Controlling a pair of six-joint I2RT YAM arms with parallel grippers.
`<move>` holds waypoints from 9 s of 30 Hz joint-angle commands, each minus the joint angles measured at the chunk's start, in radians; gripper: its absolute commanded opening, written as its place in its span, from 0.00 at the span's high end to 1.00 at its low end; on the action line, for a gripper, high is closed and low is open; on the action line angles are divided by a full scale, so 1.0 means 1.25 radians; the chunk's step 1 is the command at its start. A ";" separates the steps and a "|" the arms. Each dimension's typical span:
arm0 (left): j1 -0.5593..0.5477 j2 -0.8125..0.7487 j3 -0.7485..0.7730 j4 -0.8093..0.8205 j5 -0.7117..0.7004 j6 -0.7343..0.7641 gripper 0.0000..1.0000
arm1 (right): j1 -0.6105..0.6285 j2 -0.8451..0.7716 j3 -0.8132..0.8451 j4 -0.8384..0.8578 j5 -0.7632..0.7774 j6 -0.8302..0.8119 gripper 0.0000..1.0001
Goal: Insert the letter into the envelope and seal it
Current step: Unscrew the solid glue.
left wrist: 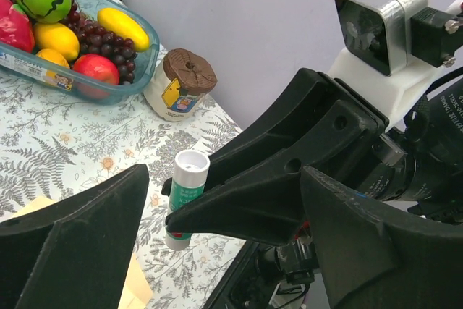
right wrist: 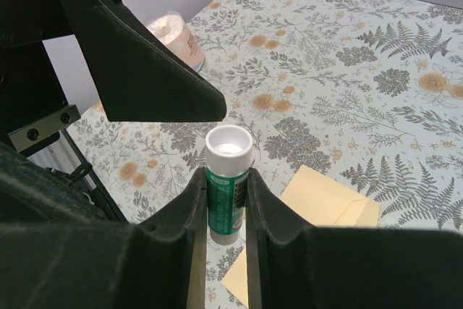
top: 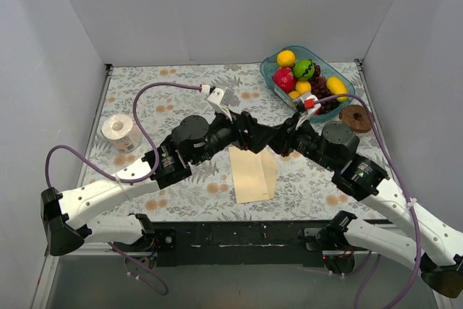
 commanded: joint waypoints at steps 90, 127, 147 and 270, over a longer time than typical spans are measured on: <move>0.028 0.055 0.115 -0.111 0.208 0.094 1.00 | 0.015 -0.055 0.019 0.053 0.006 -0.030 0.99; 0.053 0.032 0.122 -0.035 0.115 0.058 0.04 | 0.015 -0.077 0.051 0.057 -0.014 -0.049 0.99; 0.018 0.084 0.143 -0.047 0.218 0.081 1.00 | 0.015 -0.079 0.081 0.016 -0.083 -0.117 0.99; 0.024 0.112 0.251 -0.232 0.193 0.139 1.00 | 0.015 -0.087 0.058 0.057 -0.014 -0.002 0.99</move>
